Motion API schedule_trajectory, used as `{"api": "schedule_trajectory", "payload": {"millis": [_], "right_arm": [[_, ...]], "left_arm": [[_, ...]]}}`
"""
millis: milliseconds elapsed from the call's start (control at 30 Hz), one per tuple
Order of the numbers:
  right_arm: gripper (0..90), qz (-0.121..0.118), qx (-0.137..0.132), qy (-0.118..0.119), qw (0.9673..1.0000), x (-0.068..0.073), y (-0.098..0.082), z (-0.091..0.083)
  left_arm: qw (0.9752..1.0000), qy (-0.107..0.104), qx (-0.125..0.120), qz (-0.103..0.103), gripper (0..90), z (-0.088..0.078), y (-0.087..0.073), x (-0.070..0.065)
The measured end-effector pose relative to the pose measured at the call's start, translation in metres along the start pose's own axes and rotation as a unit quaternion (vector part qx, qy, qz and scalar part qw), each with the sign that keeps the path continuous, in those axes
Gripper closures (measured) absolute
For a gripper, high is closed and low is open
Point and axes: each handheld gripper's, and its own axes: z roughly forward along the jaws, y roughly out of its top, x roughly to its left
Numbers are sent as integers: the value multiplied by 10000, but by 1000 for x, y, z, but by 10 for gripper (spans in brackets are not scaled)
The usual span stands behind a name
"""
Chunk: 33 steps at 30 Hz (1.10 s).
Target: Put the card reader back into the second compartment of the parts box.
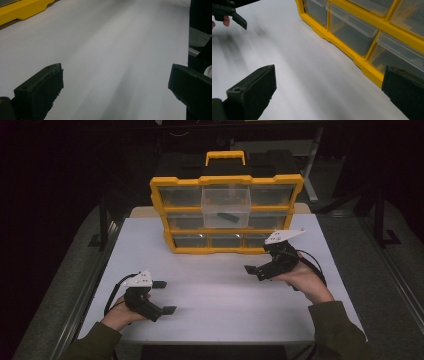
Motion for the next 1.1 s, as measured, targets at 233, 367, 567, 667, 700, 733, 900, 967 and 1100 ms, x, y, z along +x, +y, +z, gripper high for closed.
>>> {"api": "schedule_trajectory", "payload": {"millis": [233, 367, 567, 667, 700, 733, 900, 967, 1100], "right_arm": [[0, 58, -5, -100, 9999, 8, -22, 11], [0, 120, 0, -74, 9999, 11, -36, 16], [0, 256, -30, -30, 9997, 16, -61, 21], [0, 272, -35, -16, 9996, 17, -70, 20], [0, 301, -52, -4, 9995, 16, -73, 20], [0, 356, -64, 0, 9993, 16, -76, 19], [0, 410, -67, -40, 9991, 14, -90, 15], [0, 417, -55, -62, 9991, 13, -95, 14], [0, 465, -67, -99, 9988, 10, -104, 9]], "left_arm": [[10000, 1, 10, -12, 0, 0, -1, 0], [10000, 19, 3, -14, 0, -1, -1, 0], [10000, 29, -5, 19, 0, -2, -2, 0], [10000, 35, -5, 23, 0, -2, -2, 0], [10000, 38, 6, 27, 0, -2, -2, 0], [10000, 41, 9, 31, 0, -2, -2, 0], [10000, 56, 29, 52, 0, -1, -2, 0], [10000, 61, 38, 66, 0, -1, -2, 0], [9999, 77, 46, 49, 0, -2, -3, 0]]}}
